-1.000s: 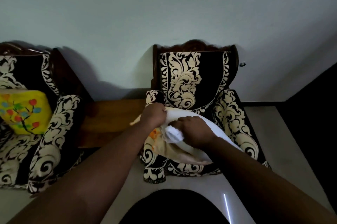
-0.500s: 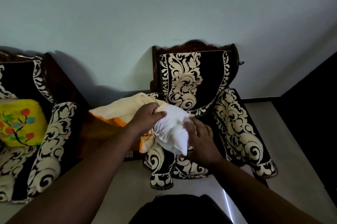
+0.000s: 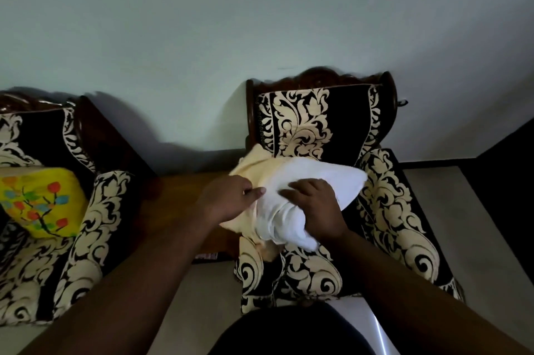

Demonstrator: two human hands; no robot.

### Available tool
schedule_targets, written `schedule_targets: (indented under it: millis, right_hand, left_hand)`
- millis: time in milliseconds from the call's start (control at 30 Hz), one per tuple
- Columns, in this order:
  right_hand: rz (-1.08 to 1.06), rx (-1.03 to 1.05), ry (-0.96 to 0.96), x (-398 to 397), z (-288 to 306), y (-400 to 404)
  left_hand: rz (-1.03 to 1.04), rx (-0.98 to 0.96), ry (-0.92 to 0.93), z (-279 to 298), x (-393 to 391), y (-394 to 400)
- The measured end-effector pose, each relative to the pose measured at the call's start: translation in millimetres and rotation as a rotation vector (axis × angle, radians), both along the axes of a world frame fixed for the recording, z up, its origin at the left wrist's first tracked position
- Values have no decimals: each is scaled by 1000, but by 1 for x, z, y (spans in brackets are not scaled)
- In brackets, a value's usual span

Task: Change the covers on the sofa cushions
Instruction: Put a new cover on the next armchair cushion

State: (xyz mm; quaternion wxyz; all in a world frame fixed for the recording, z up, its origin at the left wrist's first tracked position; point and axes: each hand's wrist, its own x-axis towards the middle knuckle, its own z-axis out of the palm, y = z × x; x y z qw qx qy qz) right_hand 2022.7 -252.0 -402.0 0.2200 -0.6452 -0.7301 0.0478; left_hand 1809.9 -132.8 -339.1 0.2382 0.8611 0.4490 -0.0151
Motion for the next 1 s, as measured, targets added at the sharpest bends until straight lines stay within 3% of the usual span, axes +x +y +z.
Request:
schedule_targets:
  millis: [67, 200, 300, 433, 533, 600, 633, 733, 767, 833, 933, 1000]
  right_hand:
    - [62, 49, -124, 7, 1, 11]
    - [193, 279, -254, 22, 3, 29]
    - [244, 369, -251, 34, 5, 48]
    - [339, 195, -310, 45, 8, 66]
    - [273, -30, -295, 57, 7, 70]
    - [127, -173, -72, 74, -3, 62]
    - [5, -207, 149, 80, -6, 59]
    - [-521, -326, 1118, 90, 0, 70]
    - [-590, -370, 1362, 90, 5, 77]
    - [-501, -410, 1516, 76, 22, 102]
    - [-521, -275, 1480, 48, 45, 131]
    - [-574, -249, 1482, 36, 51, 140]
  left_hand:
    - [127, 93, -28, 7, 15, 20]
    - [287, -148, -79, -4, 53, 49]
    - [385, -26, -108, -10, 69, 61]
    - [375, 117, -58, -18, 74, 74]
    - [551, -68, -339, -18, 68, 85]
    - [687, -268, -612, -15, 58, 85]
    - [719, -370, -729, -11, 50, 86]
    - [689, -582, -949, -1, 32, 87]
    - [673, -624, -999, 4, 34, 82]
    - [635, -702, -1043, 11, 36, 79]
    - [479, -760, -980, 13, 34, 74]
    - [399, -684, -846, 16, 29, 75]
